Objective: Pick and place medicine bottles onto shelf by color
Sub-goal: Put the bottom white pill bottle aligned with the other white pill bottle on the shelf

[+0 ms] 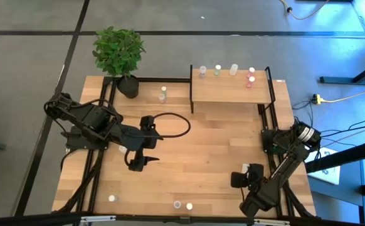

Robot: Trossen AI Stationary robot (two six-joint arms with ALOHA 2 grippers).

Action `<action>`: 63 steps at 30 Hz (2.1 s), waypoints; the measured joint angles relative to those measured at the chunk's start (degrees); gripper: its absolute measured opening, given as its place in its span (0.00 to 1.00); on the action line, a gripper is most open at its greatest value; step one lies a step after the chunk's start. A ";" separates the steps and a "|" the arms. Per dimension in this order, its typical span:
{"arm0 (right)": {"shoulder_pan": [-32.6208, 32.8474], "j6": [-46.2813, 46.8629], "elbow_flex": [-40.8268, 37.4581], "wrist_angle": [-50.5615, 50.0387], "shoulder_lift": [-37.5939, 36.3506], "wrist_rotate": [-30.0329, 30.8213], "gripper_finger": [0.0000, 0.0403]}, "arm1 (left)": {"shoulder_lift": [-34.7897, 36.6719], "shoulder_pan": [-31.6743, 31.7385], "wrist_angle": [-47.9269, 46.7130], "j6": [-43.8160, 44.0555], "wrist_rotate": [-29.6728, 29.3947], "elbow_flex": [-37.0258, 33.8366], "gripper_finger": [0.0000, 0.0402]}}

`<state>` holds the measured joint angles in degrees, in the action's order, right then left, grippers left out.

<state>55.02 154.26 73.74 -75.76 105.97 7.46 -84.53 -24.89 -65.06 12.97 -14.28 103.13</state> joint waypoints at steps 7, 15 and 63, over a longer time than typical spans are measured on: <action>-0.13 -0.07 -3.68 4.26 0.02 0.34 0.49 | -0.02 -0.01 0.00 -0.02 0.00 0.00 0.83; -0.15 -0.17 -4.27 5.65 0.02 0.44 0.49 | -0.02 0.00 0.00 0.00 -0.02 0.00 0.83; -2.05 1.31 -12.31 14.56 0.04 -0.01 0.68 | -0.02 0.00 0.00 0.00 0.00 0.00 0.83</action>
<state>52.97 155.57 61.43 -61.21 106.02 7.44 -84.55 -24.88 -65.06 12.97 -14.28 103.13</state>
